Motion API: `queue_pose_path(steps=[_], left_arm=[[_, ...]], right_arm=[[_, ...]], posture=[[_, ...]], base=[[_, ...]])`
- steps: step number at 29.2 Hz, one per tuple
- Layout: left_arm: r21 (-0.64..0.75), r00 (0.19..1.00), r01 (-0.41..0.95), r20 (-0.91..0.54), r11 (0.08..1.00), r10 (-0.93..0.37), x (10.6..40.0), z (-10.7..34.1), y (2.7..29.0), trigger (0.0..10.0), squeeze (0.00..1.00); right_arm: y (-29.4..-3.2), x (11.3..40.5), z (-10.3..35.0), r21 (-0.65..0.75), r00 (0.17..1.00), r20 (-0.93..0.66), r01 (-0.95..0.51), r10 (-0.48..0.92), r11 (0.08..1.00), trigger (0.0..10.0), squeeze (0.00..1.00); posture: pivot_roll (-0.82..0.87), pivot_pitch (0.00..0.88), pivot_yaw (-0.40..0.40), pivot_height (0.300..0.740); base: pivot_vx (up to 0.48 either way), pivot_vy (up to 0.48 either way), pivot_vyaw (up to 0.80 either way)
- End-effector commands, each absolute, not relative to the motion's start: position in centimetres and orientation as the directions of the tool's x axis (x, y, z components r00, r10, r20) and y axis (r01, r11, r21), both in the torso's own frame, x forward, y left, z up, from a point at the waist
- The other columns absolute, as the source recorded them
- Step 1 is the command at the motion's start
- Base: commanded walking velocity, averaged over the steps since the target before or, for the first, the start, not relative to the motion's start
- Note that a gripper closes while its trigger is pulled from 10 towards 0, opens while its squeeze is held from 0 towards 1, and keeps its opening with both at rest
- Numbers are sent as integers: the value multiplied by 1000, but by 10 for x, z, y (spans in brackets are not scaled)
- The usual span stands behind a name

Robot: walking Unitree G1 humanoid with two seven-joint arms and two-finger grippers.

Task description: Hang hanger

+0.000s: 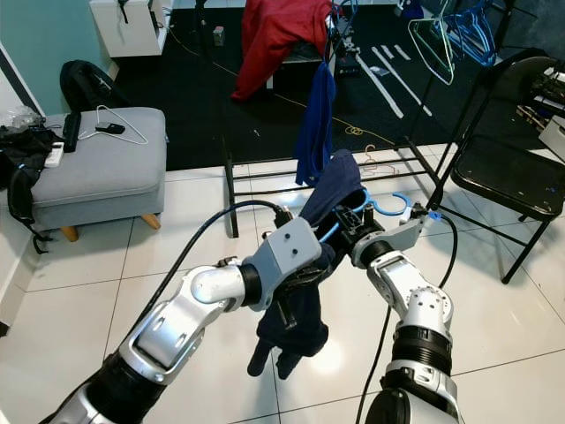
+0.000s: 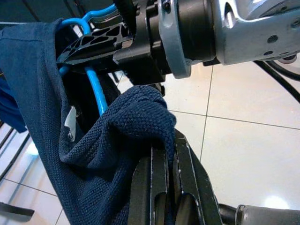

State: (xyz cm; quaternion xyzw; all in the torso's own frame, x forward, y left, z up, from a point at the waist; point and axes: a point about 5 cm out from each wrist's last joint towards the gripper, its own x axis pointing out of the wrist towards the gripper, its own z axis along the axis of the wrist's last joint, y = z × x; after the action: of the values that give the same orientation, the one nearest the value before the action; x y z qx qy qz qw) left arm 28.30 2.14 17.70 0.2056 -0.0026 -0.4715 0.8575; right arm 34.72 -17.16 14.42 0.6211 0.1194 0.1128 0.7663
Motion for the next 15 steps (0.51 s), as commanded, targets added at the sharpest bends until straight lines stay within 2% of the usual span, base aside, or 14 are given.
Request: queue_pose_path(steps=[1, 8, 9, 13, 14, 15], left_arm=[[341, 566, 805, -198, 485, -800, 286, 176, 20, 10000, 1000], [346, 624, 762, -168, 547, -764, 293, 181, 26, 10000, 1000], [346, 640, 748, -146, 567, -755, 295, 184, 27, 10000, 631], [346, 640, 748, -146, 567, -755, 295, 184, 27, 10000, 631], [329, 648, 740, -117, 586, -752, 296, 188, 29, 10000, 0], [266, 661, 729, -32, 631, -750, 296, 198, 34, 10000, 0]], right_arm=[[-166, 349, 146, 980, 941, -37, -31, 336, 195, 10000, 0], [-166, 349, 146, 981, 941, -35, -32, 335, 193, 10000, 0], [-166, 349, 146, 981, 941, -35, -33, 335, 192, 10000, 0], [-166, 349, 146, 981, 941, -35, -33, 335, 192, 10000, 0], [-166, 349, 146, 981, 941, -34, -33, 336, 192, 10000, 0], [-166, 349, 146, 981, 941, -34, -33, 336, 192, 10000, 0]], posture=[[-44, 122, -41, 740], [-43, 122, -42, 740], [-43, 121, -43, 740], [-43, 121, -43, 740], [-43, 123, -43, 740], [-42, 124, -44, 740]], base=[[0, 0, 0], [0, 0, 0], [0, 0, 0], [0, 0, 0], [0, 0, 0], [0, 0, 0]])
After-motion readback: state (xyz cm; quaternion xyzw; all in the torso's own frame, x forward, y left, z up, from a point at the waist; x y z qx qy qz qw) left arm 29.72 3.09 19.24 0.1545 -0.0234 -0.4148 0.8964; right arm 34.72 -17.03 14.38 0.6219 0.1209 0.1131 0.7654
